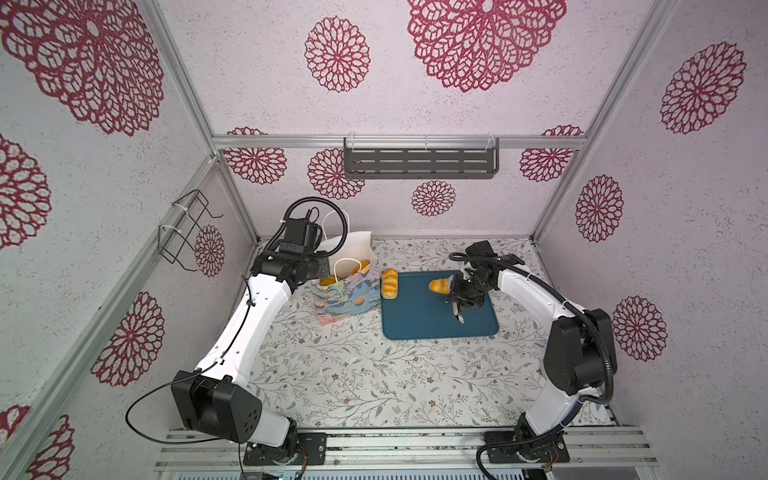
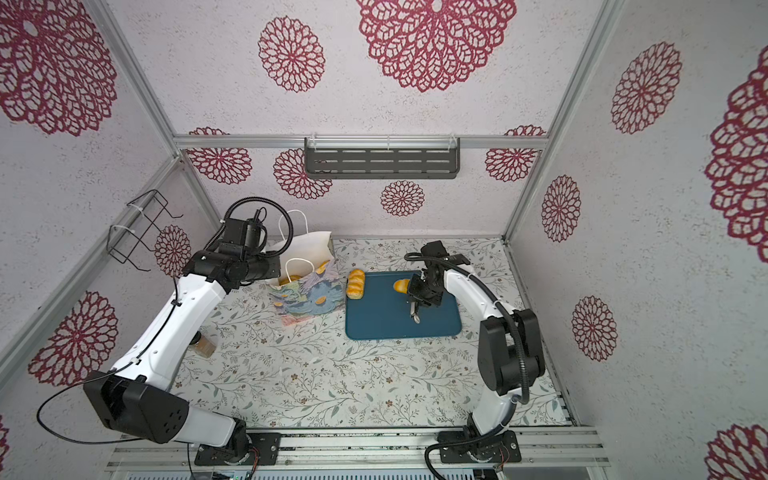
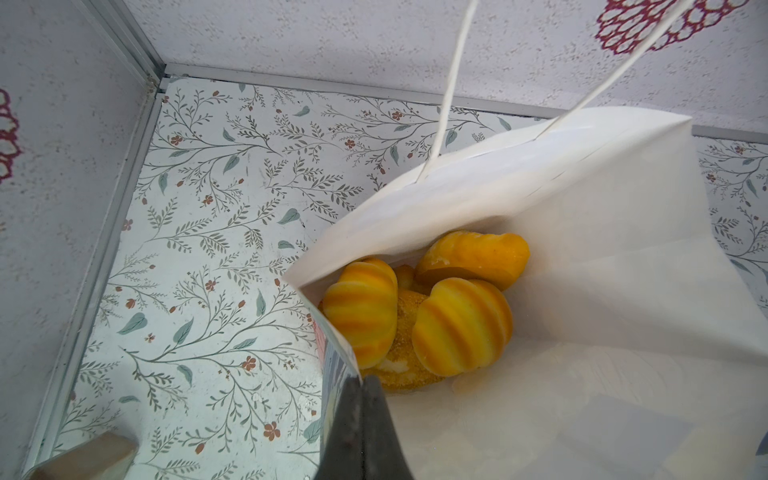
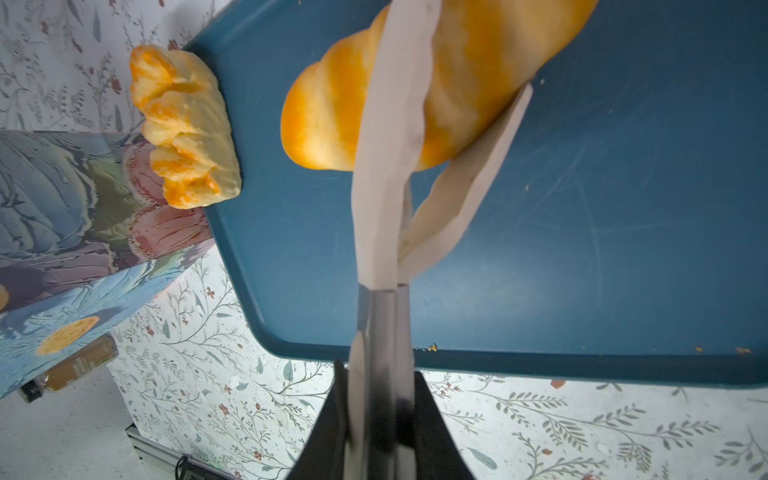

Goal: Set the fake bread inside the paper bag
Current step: 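Lower the tongs and close them on the long striped roll, then lift the roll in the tongs and carry it toward the bag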

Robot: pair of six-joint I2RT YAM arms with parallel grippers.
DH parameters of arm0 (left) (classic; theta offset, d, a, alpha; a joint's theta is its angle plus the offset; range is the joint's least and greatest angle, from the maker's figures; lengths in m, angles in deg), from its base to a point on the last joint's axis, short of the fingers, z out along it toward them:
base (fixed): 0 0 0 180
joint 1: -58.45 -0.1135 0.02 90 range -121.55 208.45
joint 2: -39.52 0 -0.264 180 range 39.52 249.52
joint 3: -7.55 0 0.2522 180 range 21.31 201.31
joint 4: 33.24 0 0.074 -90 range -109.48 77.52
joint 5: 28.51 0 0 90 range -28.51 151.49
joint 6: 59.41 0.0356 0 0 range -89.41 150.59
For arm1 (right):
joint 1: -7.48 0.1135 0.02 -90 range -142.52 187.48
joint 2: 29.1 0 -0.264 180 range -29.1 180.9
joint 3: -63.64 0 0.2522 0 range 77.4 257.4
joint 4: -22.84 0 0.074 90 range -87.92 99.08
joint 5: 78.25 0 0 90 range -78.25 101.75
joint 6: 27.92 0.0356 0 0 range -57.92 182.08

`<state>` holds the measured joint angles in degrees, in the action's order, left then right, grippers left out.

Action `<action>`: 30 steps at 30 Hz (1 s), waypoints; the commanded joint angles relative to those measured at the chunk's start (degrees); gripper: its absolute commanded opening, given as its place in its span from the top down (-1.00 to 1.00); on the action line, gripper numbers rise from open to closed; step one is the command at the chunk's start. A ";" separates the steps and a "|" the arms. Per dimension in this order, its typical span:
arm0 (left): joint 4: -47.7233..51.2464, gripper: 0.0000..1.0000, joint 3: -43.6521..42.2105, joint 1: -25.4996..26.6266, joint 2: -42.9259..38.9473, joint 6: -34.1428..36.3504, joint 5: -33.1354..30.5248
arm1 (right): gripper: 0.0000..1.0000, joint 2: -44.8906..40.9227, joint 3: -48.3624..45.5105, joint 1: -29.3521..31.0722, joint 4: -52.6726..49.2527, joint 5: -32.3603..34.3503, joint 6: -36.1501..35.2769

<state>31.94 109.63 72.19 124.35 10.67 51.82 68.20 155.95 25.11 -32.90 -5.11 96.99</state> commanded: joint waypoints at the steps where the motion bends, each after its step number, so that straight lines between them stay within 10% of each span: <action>1: -0.36 1.00 -0.51 0.52 -1.58 0.55 0.27 | 0.89 -6.96 -4.32 0.05 8.04 -3.20 3.76; 30: -0.97 1.00 -1.04 0.57 -1.52 0.20 -0.66 | 1.00 -30.21 -20.95 8.14 33.82 1.73 10.27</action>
<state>31.72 109.30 72.19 124.29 10.65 51.65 40.31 133.28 31.95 -4.44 -5.20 107.26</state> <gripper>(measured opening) 0.045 0.222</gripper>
